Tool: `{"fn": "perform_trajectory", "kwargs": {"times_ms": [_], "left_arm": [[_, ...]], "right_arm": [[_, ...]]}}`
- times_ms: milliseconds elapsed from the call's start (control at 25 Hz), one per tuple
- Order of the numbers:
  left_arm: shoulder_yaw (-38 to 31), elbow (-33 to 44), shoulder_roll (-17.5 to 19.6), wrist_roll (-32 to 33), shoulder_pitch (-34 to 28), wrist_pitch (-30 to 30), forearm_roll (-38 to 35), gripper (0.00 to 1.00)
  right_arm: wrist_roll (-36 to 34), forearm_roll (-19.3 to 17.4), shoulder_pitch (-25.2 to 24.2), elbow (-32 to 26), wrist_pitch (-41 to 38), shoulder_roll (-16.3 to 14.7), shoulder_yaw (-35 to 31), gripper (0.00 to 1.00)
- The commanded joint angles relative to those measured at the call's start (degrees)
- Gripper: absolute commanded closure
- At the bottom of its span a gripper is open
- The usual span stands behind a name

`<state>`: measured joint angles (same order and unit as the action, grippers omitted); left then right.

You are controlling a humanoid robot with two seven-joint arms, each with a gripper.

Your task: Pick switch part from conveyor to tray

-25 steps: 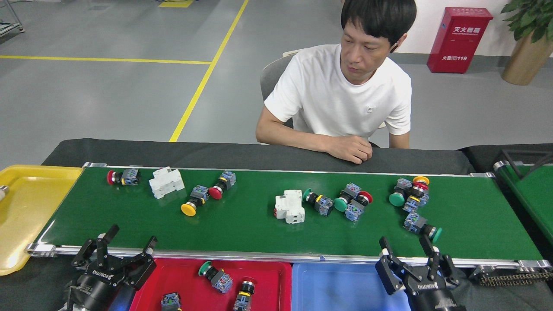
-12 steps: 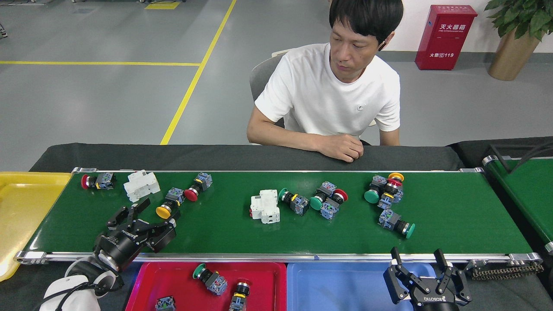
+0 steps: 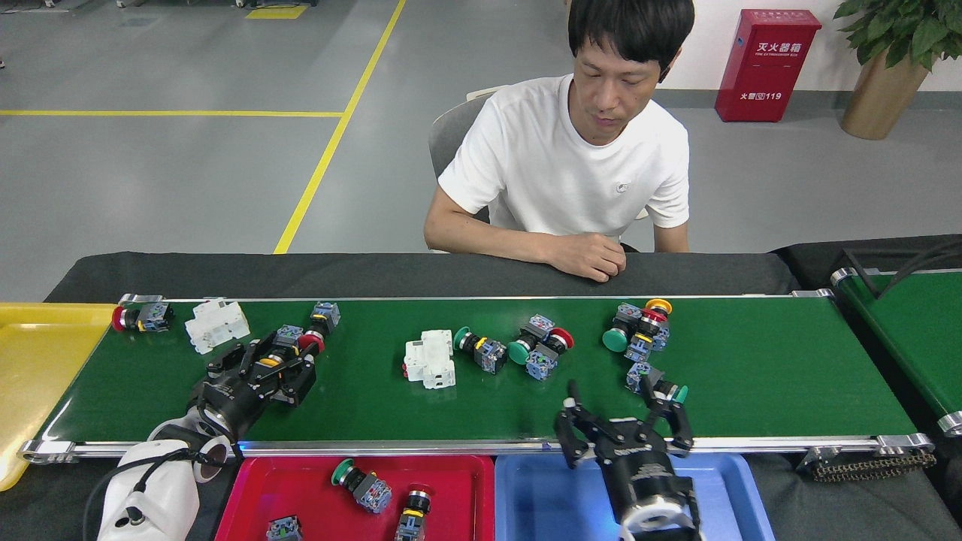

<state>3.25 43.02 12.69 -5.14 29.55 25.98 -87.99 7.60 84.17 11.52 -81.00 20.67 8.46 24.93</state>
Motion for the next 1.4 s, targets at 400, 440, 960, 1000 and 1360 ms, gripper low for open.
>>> {"fn": "perform_trajectory", "kwargs": {"times_ms": [400, 440, 960, 1000, 1360], "left_arm": [[-0.96, 39.33, 2.25, -0.40, -23.40, 19.02, 4.93, 0.00], [-0.87, 41.88, 2.34, -0.40, -26.56, 19.02, 4.93, 0.00], [-12.82, 40.47, -2.15, -4.88, -30.25, -3.92, 1.07, 0.00], [-12.91, 39.86, -1.71, -6.02, -30.60, -4.80, 0.72, 0.00], [-13.70, 38.01, -1.62, -3.91, -29.81, -3.75, 1.24, 0.00]], "right_arm": [[-0.22, -7.88, 16.52, 26.42, 10.53, 0.86, 4.60, 0.07], [-0.39, -9.64, 18.63, 28.88, 10.18, 0.86, 4.60, 0.08], [-0.13, -12.45, 21.44, 27.83, 3.15, 0.24, 6.27, 0.83], [-0.04, -12.45, 21.27, 27.04, 2.88, 0.24, 6.27, 0.83], [6.64, -12.54, 10.37, 2.87, -6.35, -6.35, 6.79, 0.82]]}}
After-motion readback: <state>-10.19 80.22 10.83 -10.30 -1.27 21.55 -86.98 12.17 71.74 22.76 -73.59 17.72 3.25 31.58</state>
